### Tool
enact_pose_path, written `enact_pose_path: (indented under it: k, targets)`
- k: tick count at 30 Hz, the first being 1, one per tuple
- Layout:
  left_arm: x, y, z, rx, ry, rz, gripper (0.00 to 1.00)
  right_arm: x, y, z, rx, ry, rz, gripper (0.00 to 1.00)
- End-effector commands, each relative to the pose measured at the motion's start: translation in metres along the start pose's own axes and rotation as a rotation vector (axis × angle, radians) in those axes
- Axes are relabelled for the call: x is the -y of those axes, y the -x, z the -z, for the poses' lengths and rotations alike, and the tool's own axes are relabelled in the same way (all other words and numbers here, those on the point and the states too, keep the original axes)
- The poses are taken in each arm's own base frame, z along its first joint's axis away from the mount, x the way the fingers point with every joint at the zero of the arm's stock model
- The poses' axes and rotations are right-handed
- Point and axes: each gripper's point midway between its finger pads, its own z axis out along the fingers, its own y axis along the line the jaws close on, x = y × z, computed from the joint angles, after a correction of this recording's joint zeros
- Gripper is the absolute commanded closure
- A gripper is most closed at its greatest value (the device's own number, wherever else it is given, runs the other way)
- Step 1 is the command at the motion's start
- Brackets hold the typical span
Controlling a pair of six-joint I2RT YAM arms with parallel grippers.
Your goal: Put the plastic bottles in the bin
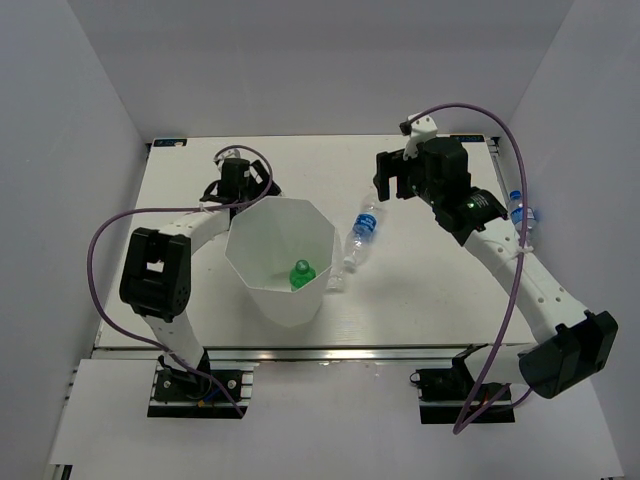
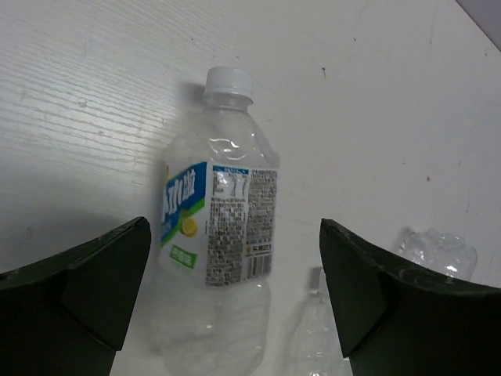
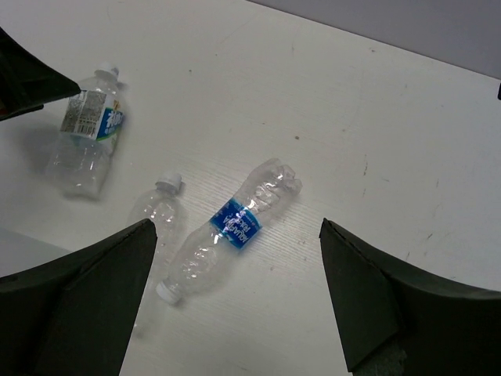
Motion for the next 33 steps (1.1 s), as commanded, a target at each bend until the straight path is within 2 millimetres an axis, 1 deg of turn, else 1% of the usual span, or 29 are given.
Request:
enact_pose_path:
  k: [1,3,5,6,7,9,13,14,16,17,18,19,20,21,22,23,24,25,26,27,30,31,32,33]
  targets:
    - [0.009,0.037,0.014,0.109,0.023,0.019,0.02,-0.001,0.009,0.001,0.015,0.019,-0.016,0.11]
    - [0.004,0.038,0.009,0.117,0.047,0.020,0.02,-0.001,0.008,0.001,0.013,0.025,-0.009,0.11]
    - [0.006,0.042,0.005,0.120,0.048,0.012,0.02,-0.001,0.007,0.001,0.021,0.024,-0.008,0.11]
    - [0.004,0.039,-0.001,0.109,0.059,0.005,0.02,0.000,0.005,0.001,0.019,0.021,-0.009,0.11]
    - [0.005,0.043,-0.001,0.112,0.072,0.001,0.02,0.002,0.003,-0.001,0.015,0.016,-0.010,0.11]
    - [0.002,0.045,-0.004,0.117,0.086,-0.015,0.02,0.004,-0.001,-0.003,0.007,0.011,-0.008,0.11]
    - [0.010,0.050,-0.003,0.122,0.050,-0.068,0.02,0.002,-0.008,-0.013,-0.001,0.027,-0.016,0.11]
    - [0.016,0.050,-0.003,0.113,0.026,-0.090,0.02,0.001,-0.009,-0.015,-0.005,0.036,-0.018,0.11]
    - [0.024,0.044,-0.006,0.086,-0.029,-0.127,0.02,-0.001,-0.012,-0.022,-0.018,0.043,-0.018,0.11]
    - [0.024,0.036,-0.008,0.063,-0.060,-0.190,0.02,-0.001,-0.014,-0.024,-0.025,0.048,-0.012,0.11]
    - [0.035,0.024,-0.007,0.009,-0.149,-0.235,0.02,-0.001,-0.015,-0.025,-0.029,0.050,-0.008,0.11]
    - [0.036,0.018,-0.012,-0.002,-0.182,-0.300,0.02,-0.001,-0.018,-0.028,-0.040,0.051,-0.004,0.11]
    - [0.032,0.010,-0.016,-0.024,-0.188,-0.330,0.02,-0.002,-0.020,-0.029,-0.044,0.060,0.008,0.11]
    - [0.035,0.005,-0.018,-0.045,-0.214,-0.355,0.02,-0.001,-0.021,-0.029,-0.052,0.061,0.011,0.11]
    - [0.028,-0.005,-0.029,-0.075,-0.207,-0.376,0.02,0.001,-0.020,-0.030,-0.055,0.056,0.010,0.11]
    - [0.025,-0.009,-0.034,-0.092,-0.206,-0.419,0.02,0.001,-0.020,-0.030,-0.061,0.055,0.010,0.10]
    - [0.025,-0.006,-0.038,-0.088,-0.199,-0.432,0.02,0.003,-0.024,-0.029,-0.079,0.053,0.008,0.11]
    - [0.013,-0.012,-0.047,-0.106,-0.161,-0.442,0.02,0.003,-0.023,-0.029,-0.081,0.054,0.017,0.11]
    - [0.008,-0.013,-0.052,-0.104,-0.132,-0.442,0.02,0.004,-0.024,-0.028,-0.085,0.054,0.035,0.11]
    - [0.002,-0.006,-0.056,-0.083,-0.084,-0.442,0.02,0.005,-0.024,-0.028,-0.085,0.055,0.037,0.11]
    - [-0.014,-0.015,-0.070,-0.113,-0.032,-0.461,0.02,0.003,-0.022,-0.029,-0.085,0.065,0.029,0.11]
    - [-0.013,-0.012,-0.073,-0.109,-0.025,-0.461,0.02,0.002,-0.022,-0.030,-0.083,0.070,0.027,0.11]
    - [-0.014,-0.015,-0.076,-0.119,-0.021,-0.461,0.02,0.002,-0.020,-0.030,-0.080,0.070,0.022,0.11]
    - [-0.020,-0.022,-0.081,-0.142,-0.009,-0.461,0.02,0.002,-0.021,-0.031,-0.082,0.068,0.019,0.11]
